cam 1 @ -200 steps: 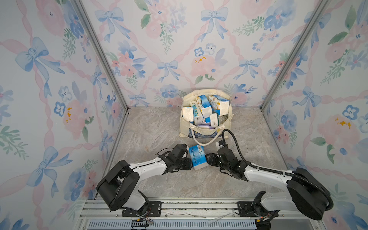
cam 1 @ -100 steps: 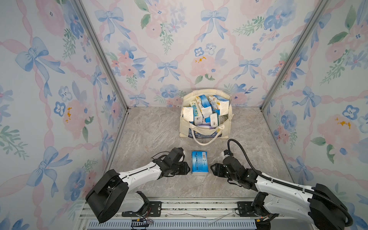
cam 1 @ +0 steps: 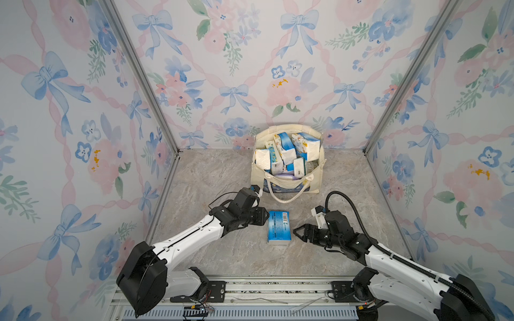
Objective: Put tissues into the canvas bag
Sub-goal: Move the pack of facial tissues to the center of the board, then pick up the pack of facial tissues from the center of the board.
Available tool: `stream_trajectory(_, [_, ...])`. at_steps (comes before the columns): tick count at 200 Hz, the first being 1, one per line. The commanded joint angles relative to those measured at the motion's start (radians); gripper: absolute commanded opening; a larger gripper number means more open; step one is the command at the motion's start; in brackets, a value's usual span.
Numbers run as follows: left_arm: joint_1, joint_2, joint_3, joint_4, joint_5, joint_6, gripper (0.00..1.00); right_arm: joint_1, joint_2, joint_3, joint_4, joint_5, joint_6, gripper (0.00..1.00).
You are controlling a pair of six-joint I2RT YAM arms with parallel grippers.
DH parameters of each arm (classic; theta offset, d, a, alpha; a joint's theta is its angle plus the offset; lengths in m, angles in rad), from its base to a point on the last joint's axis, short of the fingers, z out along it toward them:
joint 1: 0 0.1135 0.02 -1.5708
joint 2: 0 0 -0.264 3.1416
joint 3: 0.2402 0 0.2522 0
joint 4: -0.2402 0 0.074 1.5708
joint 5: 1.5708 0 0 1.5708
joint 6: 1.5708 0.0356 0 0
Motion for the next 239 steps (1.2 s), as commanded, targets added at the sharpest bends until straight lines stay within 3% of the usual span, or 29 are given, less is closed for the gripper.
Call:
stream_trajectory(1, [-0.028,0.077,0.038,-0.02,-0.033,0.061,0.34,0.003,0.04,-0.012,0.043,-0.056,0.012,0.81])
stream_trajectory(64, [-0.051,0.199,0.083,0.003,-0.032,0.093,0.3,0.03,0.115,-0.005,0.095,-0.053,0.028,0.88])
stream_trajectory(149, [-0.012,0.263,0.033,0.002,-0.039,0.082,0.23,0.065,0.207,0.016,0.156,-0.082,0.045,0.93])
stream_trajectory(239, [0.005,0.293,0.02,0.003,-0.016,0.079,0.22,0.088,0.354,-0.017,0.416,-0.158,0.154,0.97])
